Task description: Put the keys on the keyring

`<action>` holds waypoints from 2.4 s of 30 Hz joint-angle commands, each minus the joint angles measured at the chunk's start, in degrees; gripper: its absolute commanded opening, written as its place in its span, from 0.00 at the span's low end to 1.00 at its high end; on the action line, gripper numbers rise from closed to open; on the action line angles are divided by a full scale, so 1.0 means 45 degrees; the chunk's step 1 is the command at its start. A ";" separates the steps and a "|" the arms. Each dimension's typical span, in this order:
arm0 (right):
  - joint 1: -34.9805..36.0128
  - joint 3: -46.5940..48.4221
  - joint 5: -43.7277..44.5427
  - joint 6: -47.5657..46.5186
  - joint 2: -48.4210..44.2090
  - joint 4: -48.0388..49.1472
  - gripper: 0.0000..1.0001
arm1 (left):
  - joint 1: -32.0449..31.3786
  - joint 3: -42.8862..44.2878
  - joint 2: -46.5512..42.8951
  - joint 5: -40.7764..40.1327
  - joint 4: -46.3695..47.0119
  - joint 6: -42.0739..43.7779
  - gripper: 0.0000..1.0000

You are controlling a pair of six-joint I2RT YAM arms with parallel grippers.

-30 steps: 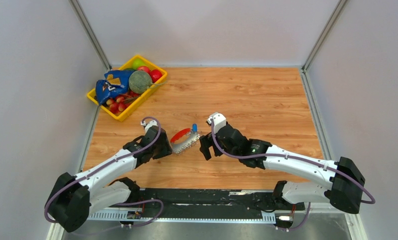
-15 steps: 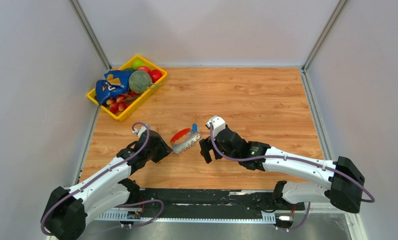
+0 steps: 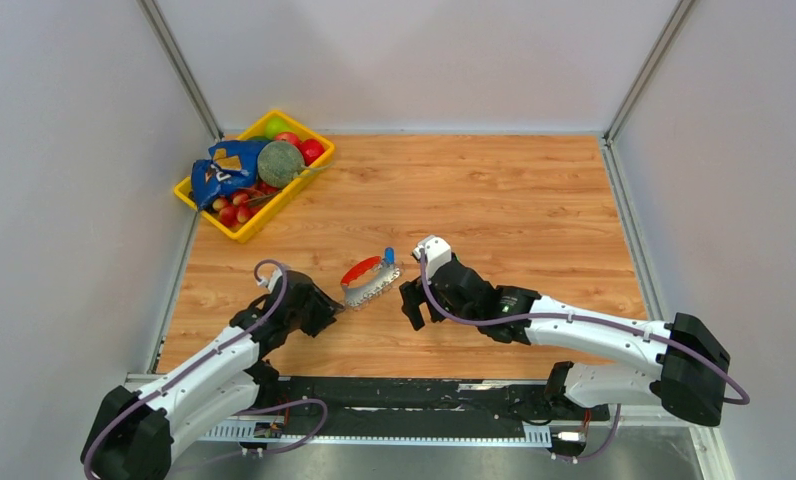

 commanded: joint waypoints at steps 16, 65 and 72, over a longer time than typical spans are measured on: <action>0.0242 -0.0123 0.0032 0.0253 -0.0205 0.0766 0.90 | 0.0865 -0.1140 -0.0285 0.0637 0.2104 -0.2160 0.51; 0.0371 -0.0299 -0.0053 0.0264 -0.0687 0.1015 0.90 | 0.1535 0.0902 -0.1460 -0.0085 0.1605 0.2106 0.00; 0.0438 0.0528 -0.0038 -0.0422 -0.1254 0.0101 0.91 | 0.1540 0.2836 -0.0773 0.1931 0.1399 0.4667 0.00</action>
